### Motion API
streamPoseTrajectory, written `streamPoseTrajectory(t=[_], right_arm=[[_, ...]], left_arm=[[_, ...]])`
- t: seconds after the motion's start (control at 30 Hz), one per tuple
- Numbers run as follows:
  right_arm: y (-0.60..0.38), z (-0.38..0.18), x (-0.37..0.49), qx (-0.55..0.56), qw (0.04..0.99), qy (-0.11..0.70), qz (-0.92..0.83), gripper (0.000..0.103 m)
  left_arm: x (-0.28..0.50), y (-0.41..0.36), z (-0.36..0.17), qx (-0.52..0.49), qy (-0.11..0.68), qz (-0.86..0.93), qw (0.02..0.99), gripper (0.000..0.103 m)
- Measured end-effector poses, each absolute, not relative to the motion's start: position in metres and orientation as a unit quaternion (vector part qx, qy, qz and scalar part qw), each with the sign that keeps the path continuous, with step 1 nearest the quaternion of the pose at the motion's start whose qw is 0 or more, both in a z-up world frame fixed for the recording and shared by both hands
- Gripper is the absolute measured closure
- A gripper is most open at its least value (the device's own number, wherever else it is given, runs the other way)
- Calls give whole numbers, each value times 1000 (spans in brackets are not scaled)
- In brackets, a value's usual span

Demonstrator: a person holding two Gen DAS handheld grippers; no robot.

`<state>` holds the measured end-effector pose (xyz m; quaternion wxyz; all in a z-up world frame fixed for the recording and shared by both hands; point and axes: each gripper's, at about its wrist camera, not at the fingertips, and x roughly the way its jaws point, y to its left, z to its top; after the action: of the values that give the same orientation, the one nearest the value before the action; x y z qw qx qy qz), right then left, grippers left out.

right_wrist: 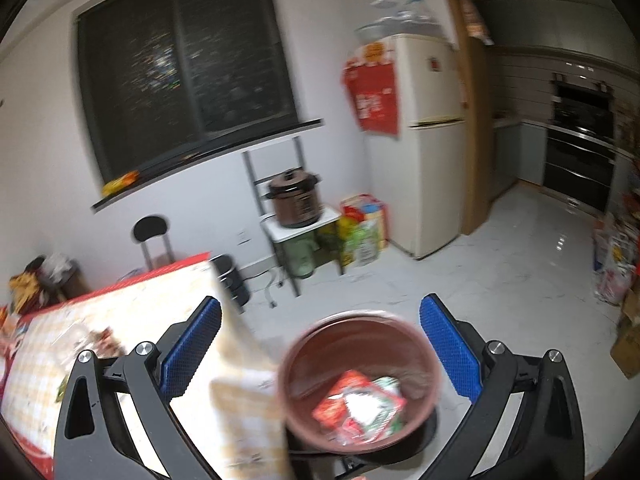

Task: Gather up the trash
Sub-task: 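Return both tools to the table and grasp the white foam net with the right tool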

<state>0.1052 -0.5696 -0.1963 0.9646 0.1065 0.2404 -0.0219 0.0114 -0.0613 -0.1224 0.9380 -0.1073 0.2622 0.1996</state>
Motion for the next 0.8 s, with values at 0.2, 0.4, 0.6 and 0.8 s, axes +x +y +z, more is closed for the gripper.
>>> streamPoseTrajectory(t=[0.2,0.4,0.6,0.8], right_arm=[[-458,-201,86,59,958,275,45,5],[-363,-212,61,34,946,310,88,5],[-315,-232,45,26,935,343,86,5],[-287,-278,35,60,905,416,72,5]], left_arm=[[-28,5,-148,-129,283,215,926,6],[-41,53,-174,-133,314,198,919,6],[-36,92,-190,-124,335,165,919,6],[-27,115,-211,-113,359,134,917,6]])
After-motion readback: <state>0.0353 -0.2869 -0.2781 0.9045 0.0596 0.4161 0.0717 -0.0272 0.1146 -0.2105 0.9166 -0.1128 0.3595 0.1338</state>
